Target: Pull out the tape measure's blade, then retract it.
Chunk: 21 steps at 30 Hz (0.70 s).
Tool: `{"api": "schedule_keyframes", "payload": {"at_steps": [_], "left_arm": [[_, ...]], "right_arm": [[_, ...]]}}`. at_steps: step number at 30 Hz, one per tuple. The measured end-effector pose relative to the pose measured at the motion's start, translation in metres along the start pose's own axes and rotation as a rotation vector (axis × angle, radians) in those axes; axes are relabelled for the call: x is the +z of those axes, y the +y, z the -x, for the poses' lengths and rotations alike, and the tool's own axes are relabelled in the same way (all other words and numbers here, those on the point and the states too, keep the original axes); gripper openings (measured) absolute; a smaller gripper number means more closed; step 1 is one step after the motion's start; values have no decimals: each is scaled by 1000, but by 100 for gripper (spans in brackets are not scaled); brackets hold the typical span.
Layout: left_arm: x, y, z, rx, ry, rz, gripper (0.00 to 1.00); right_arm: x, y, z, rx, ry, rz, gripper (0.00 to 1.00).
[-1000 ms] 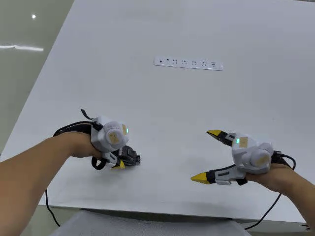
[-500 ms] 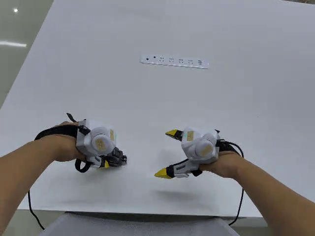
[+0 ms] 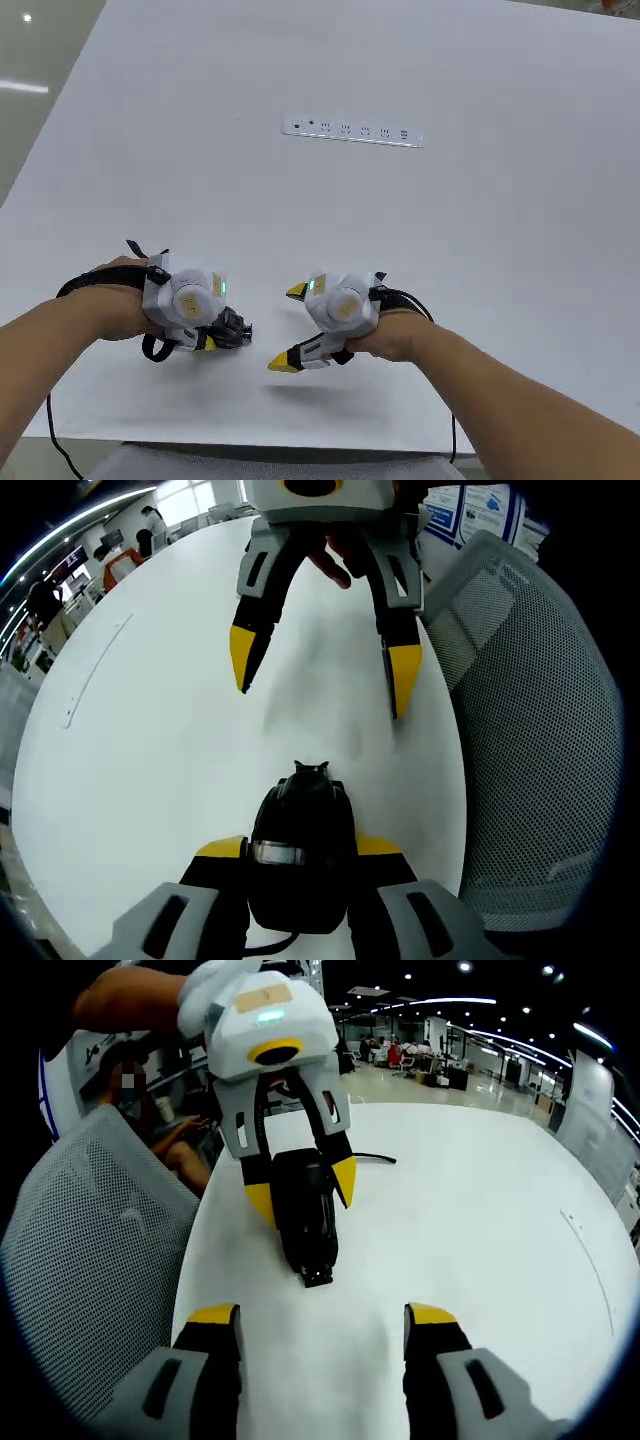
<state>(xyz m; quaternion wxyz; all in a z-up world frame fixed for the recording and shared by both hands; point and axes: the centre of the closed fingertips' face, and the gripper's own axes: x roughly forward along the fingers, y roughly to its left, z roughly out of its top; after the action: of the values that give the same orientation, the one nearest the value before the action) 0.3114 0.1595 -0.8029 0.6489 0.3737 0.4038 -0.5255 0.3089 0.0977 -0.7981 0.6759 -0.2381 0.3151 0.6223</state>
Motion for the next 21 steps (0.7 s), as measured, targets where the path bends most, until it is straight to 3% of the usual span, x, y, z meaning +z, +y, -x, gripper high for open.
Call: {"api": "schedule_keyframes", "payload": {"at_steps": [2,6,10,14,21], "left_arm": [[0,0,0,-2,-2,2,34],[0,0,0,4,-5,3,34],[1,-1,0,13,-13,8,35],[1,-1,-1,10,-12,5,35],[2,0,-1,3,-20,11,35]], "right_arm": [[-1,3,-7,14,29,41,63],[6,4,-18,29,15,54,60],[7,3,-25,41,14,81,46],[10,3,-33,38,14,99,39],[1,4,-44,48,60,163,20]]}}
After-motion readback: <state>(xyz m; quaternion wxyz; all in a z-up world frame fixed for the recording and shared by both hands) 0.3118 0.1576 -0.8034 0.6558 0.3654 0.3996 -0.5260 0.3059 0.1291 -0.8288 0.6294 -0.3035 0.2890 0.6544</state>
